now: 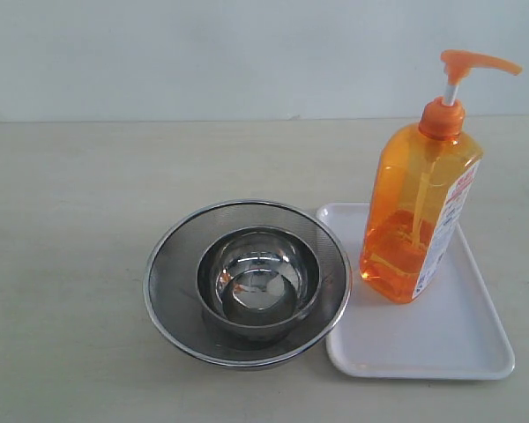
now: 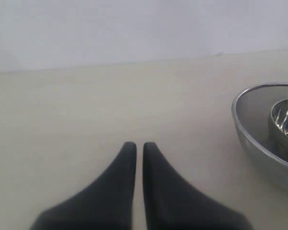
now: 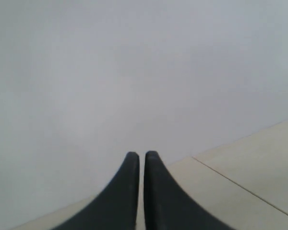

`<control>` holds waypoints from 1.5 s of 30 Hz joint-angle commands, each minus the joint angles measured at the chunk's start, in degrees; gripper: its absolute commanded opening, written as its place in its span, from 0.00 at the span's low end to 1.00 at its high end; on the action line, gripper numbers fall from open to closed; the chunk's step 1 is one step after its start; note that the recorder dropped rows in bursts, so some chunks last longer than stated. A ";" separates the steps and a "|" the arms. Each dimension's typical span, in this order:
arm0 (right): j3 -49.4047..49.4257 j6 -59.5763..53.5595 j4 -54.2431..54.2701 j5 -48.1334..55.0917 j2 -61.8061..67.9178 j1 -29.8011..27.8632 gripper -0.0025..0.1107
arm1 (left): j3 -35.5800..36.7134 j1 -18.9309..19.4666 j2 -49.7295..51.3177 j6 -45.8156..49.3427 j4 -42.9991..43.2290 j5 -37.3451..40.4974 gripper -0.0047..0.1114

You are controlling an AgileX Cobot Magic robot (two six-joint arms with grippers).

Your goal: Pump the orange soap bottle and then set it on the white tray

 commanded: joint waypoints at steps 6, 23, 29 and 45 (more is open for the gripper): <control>0.22 10.45 -35.03 40.15 -18.67 -19.74 0.02 | 0.23 0.28 -0.20 -0.16 0.17 -0.02 0.08; -4.47 15.78 -35.89 71.36 -28.53 -25.16 0.02 | 0.23 0.28 -0.20 -0.16 0.17 -0.02 0.08; -12.78 14.45 -35.89 79.97 -28.29 -25.16 0.02 | 0.23 0.28 -0.20 -0.16 0.17 -0.02 0.08; -19.21 20.86 -23.50 82.52 -28.29 -25.16 0.02 | 0.23 0.28 -0.20 -0.16 0.17 -0.02 0.08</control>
